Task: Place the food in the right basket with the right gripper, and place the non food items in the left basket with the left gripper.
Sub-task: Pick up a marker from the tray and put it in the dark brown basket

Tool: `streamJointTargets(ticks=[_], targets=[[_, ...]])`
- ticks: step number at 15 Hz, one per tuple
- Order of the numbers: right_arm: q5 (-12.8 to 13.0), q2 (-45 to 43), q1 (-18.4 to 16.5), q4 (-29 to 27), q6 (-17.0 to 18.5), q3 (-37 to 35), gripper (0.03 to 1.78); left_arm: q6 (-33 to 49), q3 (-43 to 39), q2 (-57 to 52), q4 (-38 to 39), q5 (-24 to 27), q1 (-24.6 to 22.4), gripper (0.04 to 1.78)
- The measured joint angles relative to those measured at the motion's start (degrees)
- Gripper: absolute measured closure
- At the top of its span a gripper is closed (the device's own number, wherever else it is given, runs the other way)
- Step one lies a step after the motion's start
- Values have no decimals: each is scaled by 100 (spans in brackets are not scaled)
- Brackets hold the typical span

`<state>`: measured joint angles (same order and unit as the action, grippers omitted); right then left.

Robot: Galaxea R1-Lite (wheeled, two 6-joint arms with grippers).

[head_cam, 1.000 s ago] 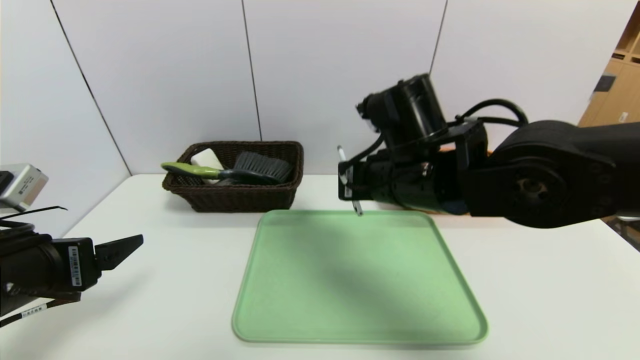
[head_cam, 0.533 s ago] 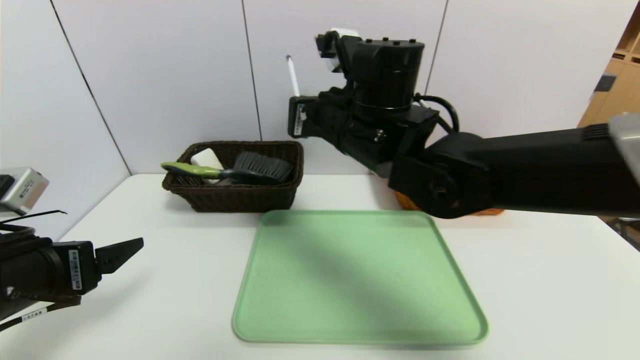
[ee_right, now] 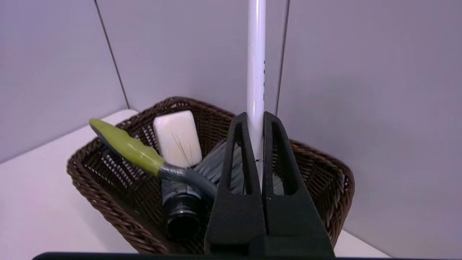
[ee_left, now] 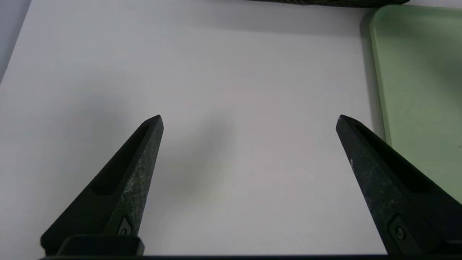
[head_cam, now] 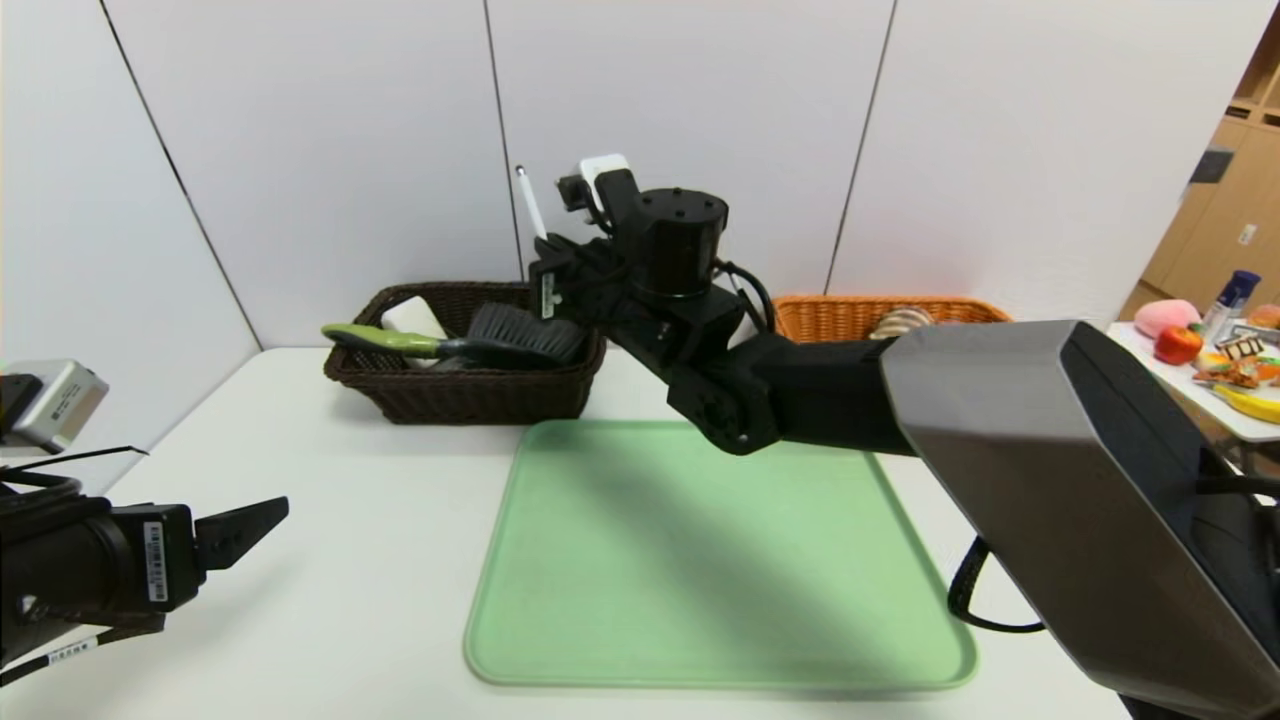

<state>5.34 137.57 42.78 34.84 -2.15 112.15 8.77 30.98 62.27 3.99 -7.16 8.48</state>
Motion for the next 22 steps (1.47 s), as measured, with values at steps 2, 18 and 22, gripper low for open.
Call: streamJointTargets(ticks=[2, 18, 22], targets=[[-33, 124, -78, 22, 4, 6, 176, 5, -80, 2, 78, 7, 2, 13], [-55, 617, -105, -54, 9, 9, 176, 11, -490, 118, 541, 0, 9, 13], [-27, 645, -111, -144, 6, 9, 176, 7, -521, 149, 688, 2, 6, 13]])
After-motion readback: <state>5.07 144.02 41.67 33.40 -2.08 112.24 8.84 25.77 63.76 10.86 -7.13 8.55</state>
